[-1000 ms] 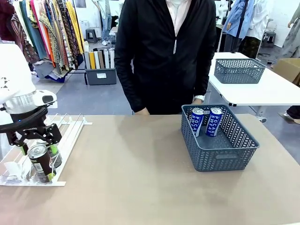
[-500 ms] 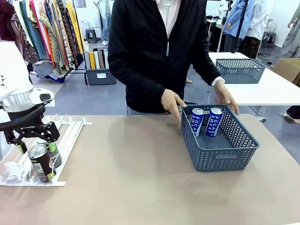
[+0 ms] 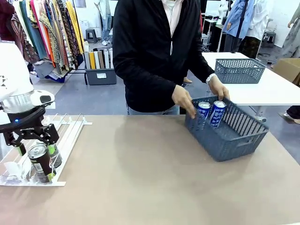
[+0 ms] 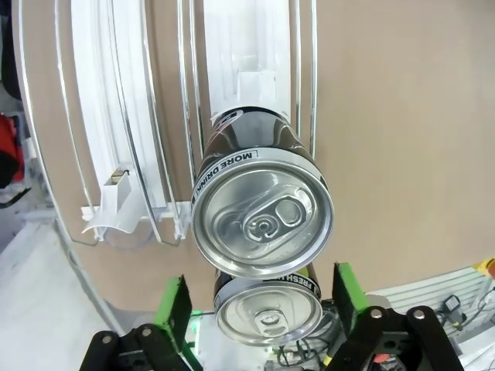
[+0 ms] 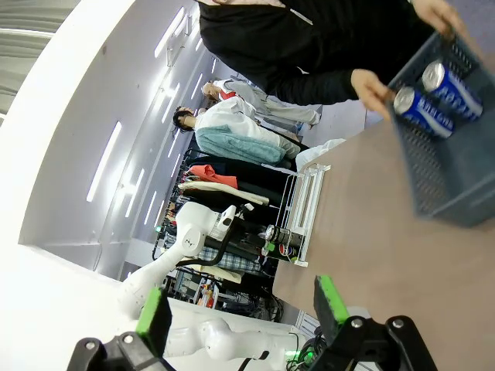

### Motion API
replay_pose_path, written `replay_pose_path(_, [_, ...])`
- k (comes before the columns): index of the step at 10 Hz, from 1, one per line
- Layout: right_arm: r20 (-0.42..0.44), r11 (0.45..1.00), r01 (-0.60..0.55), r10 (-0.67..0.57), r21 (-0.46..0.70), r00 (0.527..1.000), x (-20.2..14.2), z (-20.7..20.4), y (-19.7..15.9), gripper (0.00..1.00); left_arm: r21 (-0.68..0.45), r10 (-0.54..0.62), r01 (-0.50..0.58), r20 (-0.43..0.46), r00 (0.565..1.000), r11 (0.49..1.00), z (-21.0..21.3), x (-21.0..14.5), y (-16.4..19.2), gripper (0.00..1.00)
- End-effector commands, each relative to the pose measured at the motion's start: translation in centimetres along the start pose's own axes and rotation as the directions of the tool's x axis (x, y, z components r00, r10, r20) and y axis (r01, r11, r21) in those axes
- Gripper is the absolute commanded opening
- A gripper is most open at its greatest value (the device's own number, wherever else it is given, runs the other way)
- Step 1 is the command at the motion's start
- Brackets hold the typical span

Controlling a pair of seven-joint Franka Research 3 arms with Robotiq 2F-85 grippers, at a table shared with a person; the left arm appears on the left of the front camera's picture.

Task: Retrieve and store the cans from the dispenser.
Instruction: Pick up one can from the Automatic Can Dispenser and place it in the middle of the table.

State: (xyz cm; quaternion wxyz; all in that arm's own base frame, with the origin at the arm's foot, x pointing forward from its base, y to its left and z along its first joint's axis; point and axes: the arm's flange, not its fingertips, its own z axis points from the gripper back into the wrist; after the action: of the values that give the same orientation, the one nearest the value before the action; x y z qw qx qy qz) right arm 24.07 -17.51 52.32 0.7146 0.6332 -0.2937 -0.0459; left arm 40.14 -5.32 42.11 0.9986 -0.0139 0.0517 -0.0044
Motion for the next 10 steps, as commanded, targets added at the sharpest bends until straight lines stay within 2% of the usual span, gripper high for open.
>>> replay_pose_path(1, [0.013, 1.000, -0.020, 0.020, 0.022, 1.000, 0.3, -0.2, 0.3, 1.00, 0.015, -0.019, 0.019, 0.003, 1.000, 1.000, 0.3, 0.2, 0.1, 0.00])
replay_pose_path(7, [0.013, 1.000, -0.020, 0.020, 0.022, 1.000, 0.3, -0.2, 0.3, 1.00, 0.008, -0.011, 0.011, 0.017, 1.000, 1.000, 0.7, -0.2, 0.2, 0.00])
replay_pose_path(10, [0.013, 1.000, -0.020, 0.020, 0.022, 1.000, 0.3, -0.2, 0.3, 1.00, -0.035, -0.052, 0.055, 0.081, 0.995, 0.998, 7.0, -4.2, -0.3, 0.00])
